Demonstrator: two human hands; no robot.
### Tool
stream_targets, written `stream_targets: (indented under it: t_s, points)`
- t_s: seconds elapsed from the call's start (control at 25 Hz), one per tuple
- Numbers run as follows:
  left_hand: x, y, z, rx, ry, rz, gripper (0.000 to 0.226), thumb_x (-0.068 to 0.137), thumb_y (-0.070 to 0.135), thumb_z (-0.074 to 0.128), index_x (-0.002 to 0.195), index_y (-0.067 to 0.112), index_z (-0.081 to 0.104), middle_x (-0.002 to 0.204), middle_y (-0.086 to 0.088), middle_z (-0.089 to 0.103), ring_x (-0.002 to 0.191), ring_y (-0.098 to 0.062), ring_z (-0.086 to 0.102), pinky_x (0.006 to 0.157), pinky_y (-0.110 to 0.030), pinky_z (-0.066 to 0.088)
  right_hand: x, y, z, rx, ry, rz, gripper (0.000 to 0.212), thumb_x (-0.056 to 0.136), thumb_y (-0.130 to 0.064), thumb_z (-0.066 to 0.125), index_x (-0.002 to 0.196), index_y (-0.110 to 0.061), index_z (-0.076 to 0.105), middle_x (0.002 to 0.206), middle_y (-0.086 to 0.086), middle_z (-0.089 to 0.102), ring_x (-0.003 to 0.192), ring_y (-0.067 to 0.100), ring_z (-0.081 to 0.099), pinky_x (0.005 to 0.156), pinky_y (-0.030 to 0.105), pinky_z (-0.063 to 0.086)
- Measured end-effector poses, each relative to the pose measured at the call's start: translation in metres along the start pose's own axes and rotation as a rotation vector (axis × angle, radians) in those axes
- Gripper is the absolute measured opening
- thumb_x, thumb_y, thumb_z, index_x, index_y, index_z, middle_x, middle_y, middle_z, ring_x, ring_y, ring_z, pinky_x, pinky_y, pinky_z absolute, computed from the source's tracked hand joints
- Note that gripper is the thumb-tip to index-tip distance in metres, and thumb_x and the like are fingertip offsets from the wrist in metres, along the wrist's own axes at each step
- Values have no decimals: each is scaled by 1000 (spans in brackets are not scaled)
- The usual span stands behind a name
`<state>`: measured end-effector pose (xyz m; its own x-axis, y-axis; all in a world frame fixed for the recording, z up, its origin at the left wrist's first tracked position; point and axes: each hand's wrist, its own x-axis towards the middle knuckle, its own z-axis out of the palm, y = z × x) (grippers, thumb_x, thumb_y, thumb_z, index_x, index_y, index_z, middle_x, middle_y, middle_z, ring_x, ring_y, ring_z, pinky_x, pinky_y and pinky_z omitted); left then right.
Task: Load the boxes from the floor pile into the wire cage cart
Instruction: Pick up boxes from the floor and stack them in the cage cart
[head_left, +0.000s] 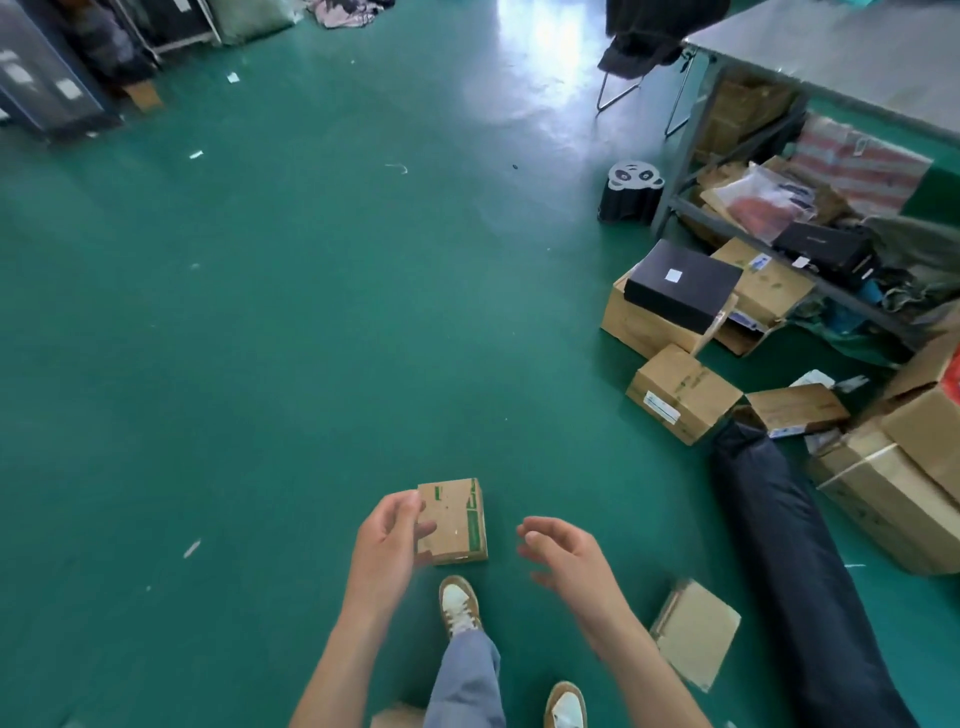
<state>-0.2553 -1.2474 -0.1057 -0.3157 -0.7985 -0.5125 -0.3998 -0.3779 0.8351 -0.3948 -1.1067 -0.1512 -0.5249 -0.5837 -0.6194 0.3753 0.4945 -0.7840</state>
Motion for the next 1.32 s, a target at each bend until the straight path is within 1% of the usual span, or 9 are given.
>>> stream_targets:
  t_s: [0.32,0.44,0.64,0.72,0.88,1.0,1.12,1.24,1.32]
  points:
    - [139,19,-42,-82,-64,-96,32,107,37,41,112,16,64,117,-2,68,101,-21,69,83,-44,56,99,-79,59,-76,29,-28,17,99,-13,57,113,-19,67,114,-7,72,107,12,68,91,35,54]
    - [181,3,-57,-147,-57,-193,40,108,43,36,113,15,64,114,-5,70,103,-26,70,87,-47,57,133,-73,78,-113,38,32,18,99,-12,57,113,-17,67,111,-7,73,105,13,69,91,36,54]
    - [245,-75,-72,-180,25,-398,44,107,47,34,111,14,64,110,-6,71,101,-25,70,85,-46,59,205,-2,115,-72,99,221,21,102,-6,52,103,-11,72,102,5,78,94,22,74,83,39,58]
    - [270,-119,-69,-159,45,-503,46,107,48,34,112,13,63,109,-6,71,100,-24,70,90,-50,58,242,36,126,-95,160,319,24,102,-4,49,100,-8,72,99,9,78,89,25,73,78,38,57]
    - [333,-212,-49,-127,41,-640,50,106,51,33,115,12,62,108,-6,70,101,-24,69,92,-50,57,339,117,137,-219,178,460,23,102,-7,48,99,-11,70,105,14,75,82,21,70,73,36,55]
    - [390,-278,-32,-57,-4,-684,50,106,54,32,114,14,61,107,-5,69,101,-25,68,88,-45,58,422,163,143,-417,60,511,21,101,-11,50,113,-7,67,108,10,72,84,19,68,79,40,56]
    - [446,-348,-17,6,-24,-701,44,105,55,32,100,20,59,102,-4,68,98,-26,67,92,-44,55,496,203,157,-661,-92,480,33,102,-21,50,130,-7,59,117,6,69,103,23,68,95,50,55]
    - [491,-408,-1,160,-47,-660,43,105,57,30,84,27,52,93,2,61,101,-27,63,96,-49,52,547,235,172,-755,-102,393,45,105,-25,46,148,-13,40,133,1,60,110,18,57,92,35,47]
    - [514,-431,9,265,-57,-613,45,106,54,27,92,21,55,92,6,55,99,-22,55,88,-37,45,572,256,180,-784,-53,337,50,106,-25,44,153,-11,32,143,7,53,120,24,54,89,30,40]
